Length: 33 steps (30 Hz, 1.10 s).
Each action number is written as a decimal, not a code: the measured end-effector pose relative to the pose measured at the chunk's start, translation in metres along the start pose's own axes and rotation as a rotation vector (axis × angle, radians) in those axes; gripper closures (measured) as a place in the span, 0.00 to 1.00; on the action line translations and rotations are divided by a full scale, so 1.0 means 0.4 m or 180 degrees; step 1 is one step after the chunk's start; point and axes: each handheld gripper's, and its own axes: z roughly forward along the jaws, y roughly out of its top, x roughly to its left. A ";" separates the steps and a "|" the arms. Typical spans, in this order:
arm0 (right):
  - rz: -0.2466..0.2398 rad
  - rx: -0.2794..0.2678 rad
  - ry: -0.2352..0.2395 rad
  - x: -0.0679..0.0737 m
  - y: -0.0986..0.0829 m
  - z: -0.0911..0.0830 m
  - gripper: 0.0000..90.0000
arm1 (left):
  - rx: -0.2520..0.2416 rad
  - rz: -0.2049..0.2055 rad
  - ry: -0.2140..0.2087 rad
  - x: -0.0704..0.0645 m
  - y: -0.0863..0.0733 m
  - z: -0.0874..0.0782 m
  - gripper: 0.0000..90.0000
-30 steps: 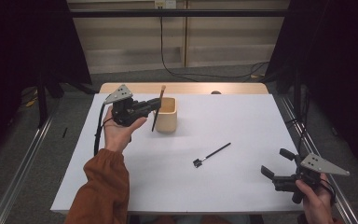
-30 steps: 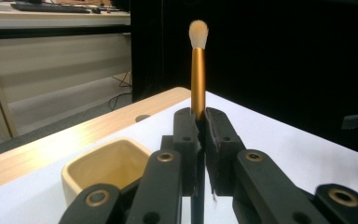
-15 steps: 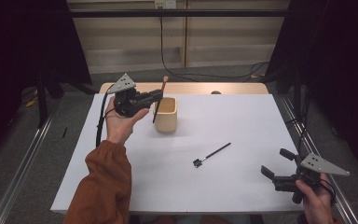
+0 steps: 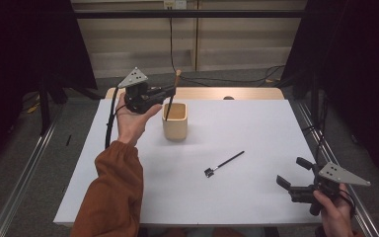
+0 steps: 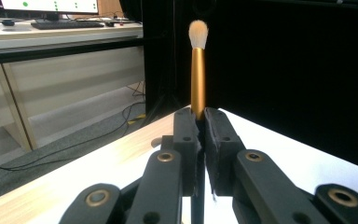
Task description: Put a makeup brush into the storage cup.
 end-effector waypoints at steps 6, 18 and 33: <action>0.0017 -0.0002 0.0012 0.003 0.001 0.000 0.00 | -0.0024 -0.0007 -0.0027 0.008 0.011 0.020 0.93; 0.0016 -0.0001 0.0017 0.001 0.000 0.000 0.00 | 0.0013 -0.0003 0.0001 0.043 0.031 0.066 0.93; 0.0017 0.0009 0.0018 0.000 -0.001 0.002 0.00 | 0.0060 0.0045 0.0054 0.060 0.019 0.084 0.93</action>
